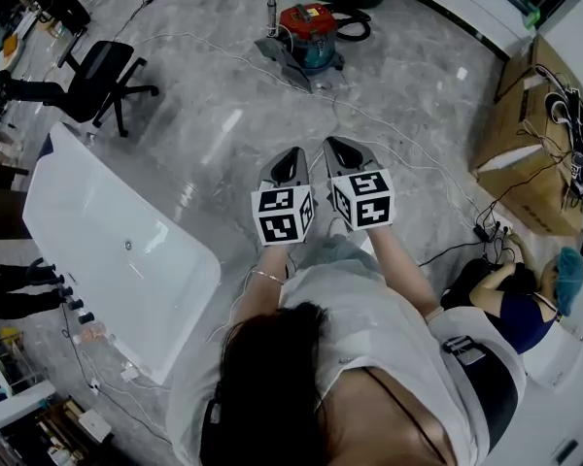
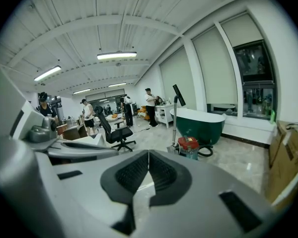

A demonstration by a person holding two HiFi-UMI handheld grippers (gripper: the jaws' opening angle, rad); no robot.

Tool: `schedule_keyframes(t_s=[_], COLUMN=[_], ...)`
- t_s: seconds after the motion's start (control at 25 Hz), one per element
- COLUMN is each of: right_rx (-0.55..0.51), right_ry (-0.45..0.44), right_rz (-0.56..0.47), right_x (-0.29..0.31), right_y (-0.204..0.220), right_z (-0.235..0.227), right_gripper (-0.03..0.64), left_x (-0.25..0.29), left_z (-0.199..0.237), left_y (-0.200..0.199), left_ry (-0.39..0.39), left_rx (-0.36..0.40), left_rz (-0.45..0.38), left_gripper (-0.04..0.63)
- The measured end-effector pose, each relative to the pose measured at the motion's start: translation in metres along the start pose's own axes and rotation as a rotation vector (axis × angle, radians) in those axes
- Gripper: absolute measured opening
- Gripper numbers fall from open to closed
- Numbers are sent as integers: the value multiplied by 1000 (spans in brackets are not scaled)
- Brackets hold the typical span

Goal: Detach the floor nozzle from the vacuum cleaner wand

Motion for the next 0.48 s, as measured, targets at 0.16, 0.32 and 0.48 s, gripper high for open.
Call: schedule_keyframes(t_s=[0.16, 0.32, 0.48], right_rx=[7, 13, 6], right_ry=[-1, -4, -11], right_rz=[2, 7, -1], right_x=[8, 13, 18], right_y=[-5, -6, -13], right_z=[-20, -42, -57], right_gripper=[15, 15, 15], left_x=[21, 39, 51], left_z=[-9, -17, -20], left_y=[-6, -11, -16], left_ry=[0, -11, -31], left_rx=[10, 13, 7], left_rz=[6, 5, -1], left_gripper=[3, 3, 3])
Point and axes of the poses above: the fingertips, and each gripper's own axes: x forward along the fingers, z to its left, y out of its underside, the point moved 2 cm from there along -x, backward along the fingers, and after that the axes turned 2 degrees about y, right-handed, at the moved point
